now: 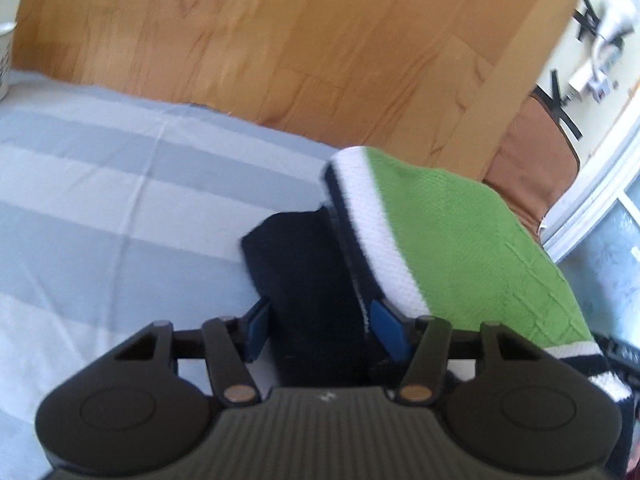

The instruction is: Fold small clothes

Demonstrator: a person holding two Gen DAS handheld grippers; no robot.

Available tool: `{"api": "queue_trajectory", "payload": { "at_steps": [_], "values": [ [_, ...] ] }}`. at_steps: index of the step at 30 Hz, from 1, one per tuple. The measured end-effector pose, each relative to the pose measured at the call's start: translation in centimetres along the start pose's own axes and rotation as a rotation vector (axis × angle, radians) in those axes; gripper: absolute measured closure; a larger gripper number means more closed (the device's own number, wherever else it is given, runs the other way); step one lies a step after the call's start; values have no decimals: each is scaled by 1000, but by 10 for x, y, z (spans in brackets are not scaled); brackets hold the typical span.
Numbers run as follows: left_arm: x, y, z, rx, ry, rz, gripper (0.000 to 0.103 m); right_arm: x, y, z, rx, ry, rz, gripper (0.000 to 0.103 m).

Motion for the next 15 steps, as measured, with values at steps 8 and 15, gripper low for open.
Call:
{"api": "queue_trajectory", "payload": {
  "at_steps": [8,15],
  "values": [
    [-2,74,-3,-130,-11,-204,92,-21,56,44,-9,73,-144,90],
    [33,187,16,-131,-6,-364,92,14,196,78,73,218,-349,90]
  ]
}}
Point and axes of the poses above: each gripper's, at about its wrist camera, not at the fingertips, and y roughly against the way its jaws point, z to its left, x to its underside, the point moved 9 cm from there along -y, roughly the way its jaws point, and after that the axes turned 11 degrees about z, right-handed, at the moved point
